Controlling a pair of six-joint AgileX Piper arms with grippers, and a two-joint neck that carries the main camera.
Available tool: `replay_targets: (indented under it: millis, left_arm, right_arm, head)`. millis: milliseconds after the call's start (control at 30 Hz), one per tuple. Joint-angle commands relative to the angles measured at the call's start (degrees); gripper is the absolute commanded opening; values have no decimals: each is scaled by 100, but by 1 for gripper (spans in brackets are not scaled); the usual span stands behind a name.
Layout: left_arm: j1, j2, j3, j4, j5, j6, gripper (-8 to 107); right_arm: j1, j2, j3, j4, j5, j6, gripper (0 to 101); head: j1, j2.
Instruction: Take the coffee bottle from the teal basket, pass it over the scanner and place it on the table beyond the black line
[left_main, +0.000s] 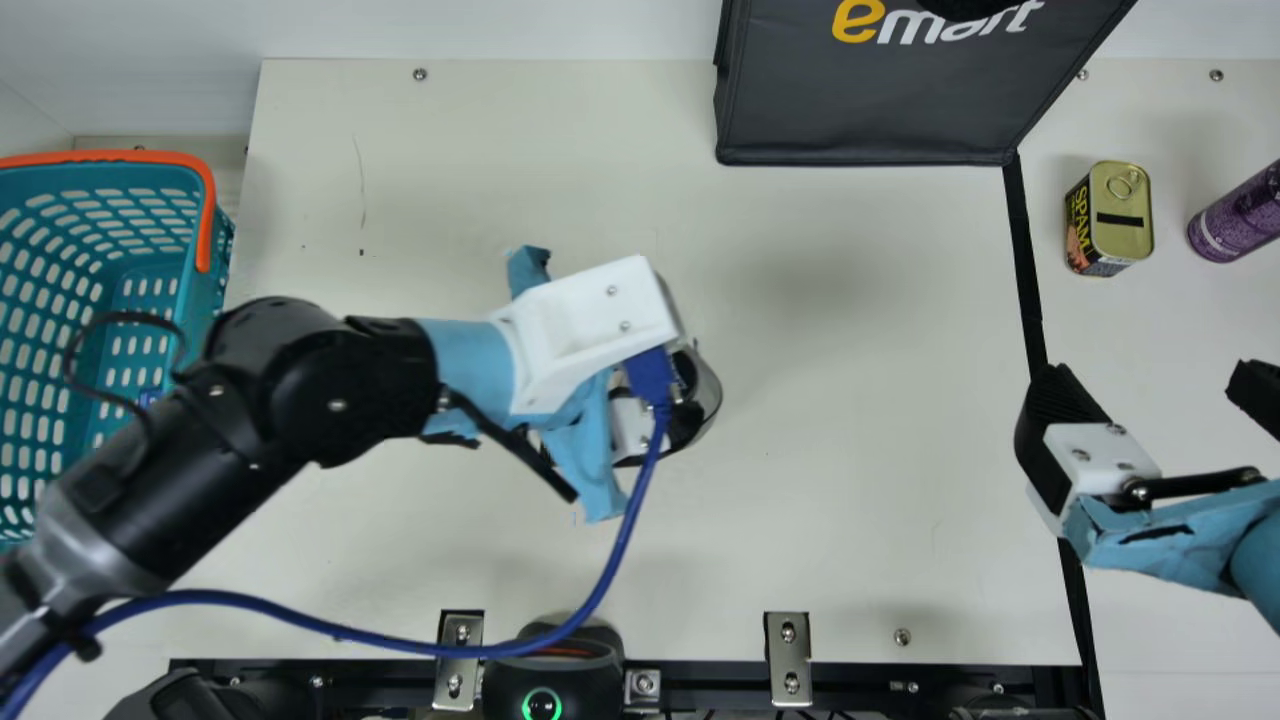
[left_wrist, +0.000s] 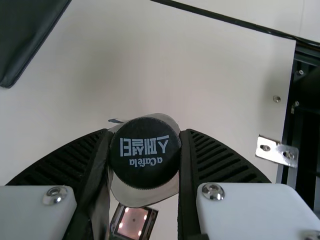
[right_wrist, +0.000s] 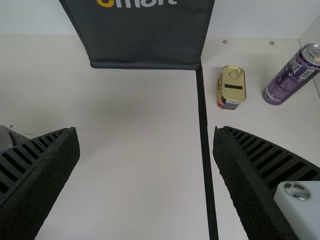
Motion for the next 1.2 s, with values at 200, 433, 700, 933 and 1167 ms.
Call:
replay_targets:
  millis: [200, 433, 700, 933, 1167]
  left_arm:
    - [-385, 448, -153, 479, -521, -1045, -8]
    - [-543, 741, -192, 788, -834, -1597, 5]
    - [-616, 934, -237, 959, -970, -1950, 32]
    - [-613, 1033, -235, 971, -1026, -2073, 55]
    - [-534, 948, -179, 895, -1015, -2157, 79]
  right_arm:
    - [0, 0, 0, 0, -6, 0, 95]
    - [0, 0, 0, 0, -6, 0, 95]
    - [0, 0, 0, 0, -6, 0, 95]
    - [0, 0, 0, 0, -6, 0, 95]
    - [0, 0, 0, 0, 0, 0, 95]
  head:
    - [-166, 9]
    - [-166, 9]
    - [-166, 9]
    - [-166, 9]
    - [-166, 9]
